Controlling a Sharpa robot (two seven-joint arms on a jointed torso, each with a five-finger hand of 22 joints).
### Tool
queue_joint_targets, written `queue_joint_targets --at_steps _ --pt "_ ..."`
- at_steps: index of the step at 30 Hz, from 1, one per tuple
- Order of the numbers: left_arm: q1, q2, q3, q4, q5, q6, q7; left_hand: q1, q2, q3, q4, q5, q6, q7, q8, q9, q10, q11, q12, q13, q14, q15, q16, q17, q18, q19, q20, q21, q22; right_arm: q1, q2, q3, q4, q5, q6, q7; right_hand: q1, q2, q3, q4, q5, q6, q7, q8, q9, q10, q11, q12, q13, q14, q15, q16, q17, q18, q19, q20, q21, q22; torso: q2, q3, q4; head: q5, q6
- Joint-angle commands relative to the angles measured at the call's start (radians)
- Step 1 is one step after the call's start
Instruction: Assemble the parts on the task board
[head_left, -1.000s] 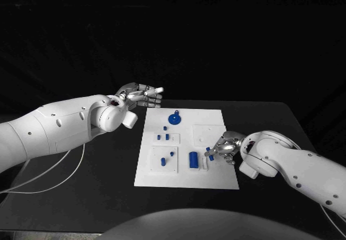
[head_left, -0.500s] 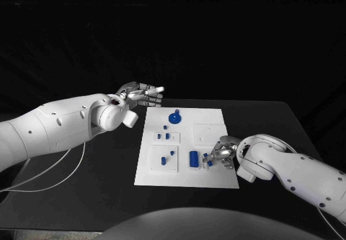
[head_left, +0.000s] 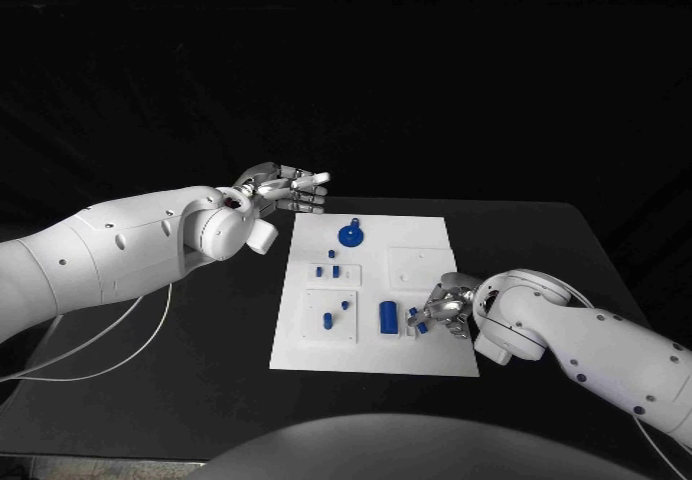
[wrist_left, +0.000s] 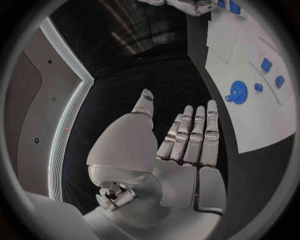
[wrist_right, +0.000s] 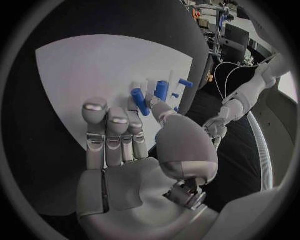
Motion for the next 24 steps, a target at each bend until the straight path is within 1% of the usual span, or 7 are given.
queue_joint_targets --at_steps 1,3,5,12,16,19,24 --pt "0.0 0.001 0.001 0.002 -0.002 0.015 0.003 -0.001 0.011 -0.002 -0.002 -0.004 -0.006 0.0 -0.001 -0.001 -0.003 -0.002 0.0 0.001 0.005 0.0 -0.003 0.0 0.005 -0.001 -0.001 0.002 0.0 -0.001 0.004 -0.003 -0.004 -0.018 0.025 -0.008 0.011 0.019 0.059 -0.062 -0.003 0.0 -0.007 0.004 0.0 0.012 -0.01 0.002 0.001 0.003 -0.002 0.004 0.001 -0.017 0.051 0.0 -0.003 0.075 0.0 -0.0003 -0.0001 0.001 -0.001" --pt "0.0 0.0 0.001 0.003 -0.002 0.015 0.003 -0.001 0.011 -0.002 -0.002 -0.004 -0.006 0.0 -0.001 -0.001 -0.003 -0.002 0.0 0.001 0.005 0.0 -0.003 0.0 0.005 -0.001 -0.001 0.002 0.0 -0.001 0.006 -0.004 -0.005 -0.018 0.024 -0.008 0.011 0.019 0.057 -0.061 -0.003 0.0 -0.008 0.004 -0.001 0.011 -0.01 0.001 0.0 0.003 -0.002 0.004 0.001 -0.017 0.051 0.0 -0.004 0.074 0.0 -0.0003 -0.0002 0.001 -0.002" --pt "0.0 0.0 0.001 0.003 -0.002 0.015 0.003 -0.002 0.011 -0.002 -0.002 -0.004 -0.006 0.0 -0.001 -0.001 -0.003 -0.002 0.0 0.001 0.004 0.001 -0.003 0.0 0.005 -0.001 -0.001 0.002 0.0 -0.001 0.007 -0.005 -0.006 -0.018 0.024 -0.007 0.011 0.019 0.057 -0.061 -0.003 0.0 -0.008 0.004 -0.001 0.011 -0.01 0.001 0.0 0.003 -0.002 0.004 0.001 -0.017 0.051 0.0 -0.004 0.074 0.0 0.0001 -0.0002 0.002 -0.002" --pt "0.0 0.0 0.001 0.002 -0.002 0.015 0.003 -0.002 0.011 -0.002 -0.002 -0.004 -0.007 0.0 -0.001 -0.001 -0.004 -0.002 0.0 0.001 0.003 0.001 -0.003 0.0 0.005 -0.001 -0.001 0.002 0.0 -0.001 0.011 -0.007 -0.01 -0.019 0.025 -0.006 0.012 0.019 0.054 -0.06 -0.003 0.0 -0.008 0.004 -0.002 0.012 -0.01 0.003 0.001 0.003 -0.002 0.004 0.001 -0.017 0.052 0.0 -0.002 0.075 0.0 -0.0004 0.0 0.003 -0.003" --pt "0.0 0.001 0.001 0.003 -0.002 0.015 0.003 -0.002 0.011 -0.002 -0.002 -0.004 -0.007 0.0 -0.001 -0.001 -0.004 -0.002 0.0 0.001 0.003 0.001 -0.003 0.0 0.005 -0.001 -0.001 0.002 0.0 -0.001 0.014 -0.009 -0.014 -0.018 0.024 -0.005 0.008 0.019 0.049 -0.054 -0.015 0.0 -0.011 0.004 -0.005 0.013 -0.011 0.003 0.001 0.003 -0.002 0.004 0.001 -0.017 0.052 -0.001 -0.003 0.075 0.0 0.0001 -0.0001 0.006 -0.002" --pt "0.0 0.001 0.001 0.003 -0.002 0.015 0.002 -0.002 0.011 -0.002 -0.002 -0.004 -0.007 0.0 -0.001 -0.001 -0.004 -0.002 0.0 0.001 0.003 0.001 -0.003 0.0 0.005 -0.001 -0.001 0.002 0.0 -0.001 0.016 -0.011 -0.015 -0.018 0.02 -0.003 0.008 0.018 0.041 -0.045 -0.043 0.001 -0.015 0.003 -0.009 0.012 -0.013 0.002 0.001 0.003 -0.003 0.004 0.001 -0.018 0.052 -0.001 -0.003 0.074 0.0 0.0001 -0.0002 0.006 -0.002" --pt "0.0 0.001 0.001 0.003 -0.002 0.015 0.002 -0.002 0.011 -0.002 -0.002 -0.004 -0.007 0.0 -0.001 -0.001 -0.004 -0.002 0.0 0.001 0.003 0.001 -0.003 0.0 0.005 -0.001 -0.001 0.002 0.0 -0.001 0.018 -0.012 -0.015 -0.018 0.025 0.0 0.0 0.006 0.009 -0.017 -0.043 0.004 -0.019 0.003 -0.023 0.013 -0.014 0.003 0.001 0.004 -0.004 0.004 0.001 -0.019 0.052 -0.002 -0.004 0.074 0.0 0.0001 -0.0004 0.007 -0.003"
